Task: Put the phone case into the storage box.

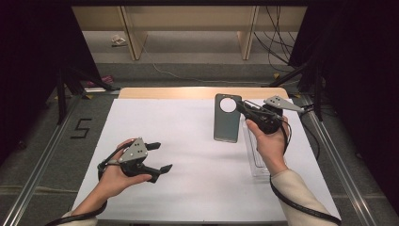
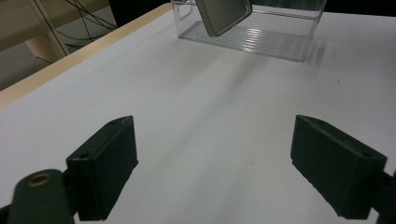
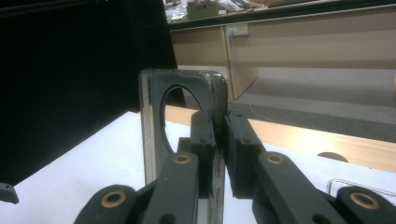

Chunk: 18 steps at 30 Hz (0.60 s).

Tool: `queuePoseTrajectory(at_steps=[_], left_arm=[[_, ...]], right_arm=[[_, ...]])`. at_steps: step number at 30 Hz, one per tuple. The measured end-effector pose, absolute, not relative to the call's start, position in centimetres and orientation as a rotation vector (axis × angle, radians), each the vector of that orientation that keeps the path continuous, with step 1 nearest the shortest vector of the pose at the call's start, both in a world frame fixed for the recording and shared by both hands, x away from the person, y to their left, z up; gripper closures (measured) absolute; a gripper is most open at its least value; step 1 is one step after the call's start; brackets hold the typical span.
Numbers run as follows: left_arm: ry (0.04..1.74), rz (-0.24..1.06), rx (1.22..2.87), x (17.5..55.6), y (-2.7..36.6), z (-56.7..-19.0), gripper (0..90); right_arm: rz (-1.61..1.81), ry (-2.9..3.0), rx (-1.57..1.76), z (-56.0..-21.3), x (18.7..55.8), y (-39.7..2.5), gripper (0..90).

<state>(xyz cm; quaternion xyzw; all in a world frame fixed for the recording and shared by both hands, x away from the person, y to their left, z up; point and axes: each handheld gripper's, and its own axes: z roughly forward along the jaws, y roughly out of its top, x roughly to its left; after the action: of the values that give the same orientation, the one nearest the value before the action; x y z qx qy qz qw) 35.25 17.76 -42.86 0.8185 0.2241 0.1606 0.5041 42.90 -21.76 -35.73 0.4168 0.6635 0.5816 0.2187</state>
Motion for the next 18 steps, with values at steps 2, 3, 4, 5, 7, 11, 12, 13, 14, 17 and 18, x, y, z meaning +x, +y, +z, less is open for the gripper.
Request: queuePoseTrajectory(at_steps=[2, 3, 4, 5, 7, 11, 12, 13, 14, 17, 18], left_arm=[[0.541, 0.388, 1.976, 35.24, 17.75, -42.85, 14.0], [0.541, 0.387, 1.976, 35.24, 17.75, -42.86, 14.1], [0.541, 0.386, 1.977, 35.24, 17.75, -42.88, 14.1], [0.541, 0.386, 1.978, 35.24, 17.75, -42.88, 14.0], [0.541, 0.387, 1.976, 35.24, 17.75, -42.86, 14.1], [0.541, 0.388, 1.976, 35.24, 17.77, -42.84, 14.1], [0.541, 0.388, 1.976, 35.24, 17.78, -42.84, 14.1], [0.542, 0.388, 1.976, 35.25, 17.77, -42.84, 14.1], [0.541, 0.388, 1.976, 35.25, 17.77, -42.84, 14.1], [0.541, 0.388, 1.977, 35.25, 17.77, -42.85, 14.0], [0.541, 0.387, 1.976, 35.25, 17.77, -42.85, 14.1]], right_arm=[[1.609, 1.833, 1.156, -35.69, 42.91, -21.84, 82.9], [1.607, 1.832, 1.156, -35.67, 42.92, -21.88, 82.9], [1.606, 1.832, 1.155, -35.66, 42.92, -21.93, 82.9], [1.606, 1.831, 1.154, -35.65, 42.94, -21.98, 82.9], [1.605, 1.829, 1.156, -35.64, 42.96, -22.05, 82.9], [1.603, 1.826, 1.158, -35.61, 42.99, -22.16, 82.9], [1.602, 1.824, 1.159, -35.6, 42.99, -22.19, 82.9], [1.601, 1.824, 1.158, -35.6, 43.0, -22.21, 82.9], [1.6, 1.823, 1.158, -35.59, 43.01, -22.24, 82.9], [1.595, 1.82, 1.157, -35.58, 43.05, -22.35, 82.9], [1.595, 1.819, 1.158, -35.58, 43.06, -22.38, 82.9]])
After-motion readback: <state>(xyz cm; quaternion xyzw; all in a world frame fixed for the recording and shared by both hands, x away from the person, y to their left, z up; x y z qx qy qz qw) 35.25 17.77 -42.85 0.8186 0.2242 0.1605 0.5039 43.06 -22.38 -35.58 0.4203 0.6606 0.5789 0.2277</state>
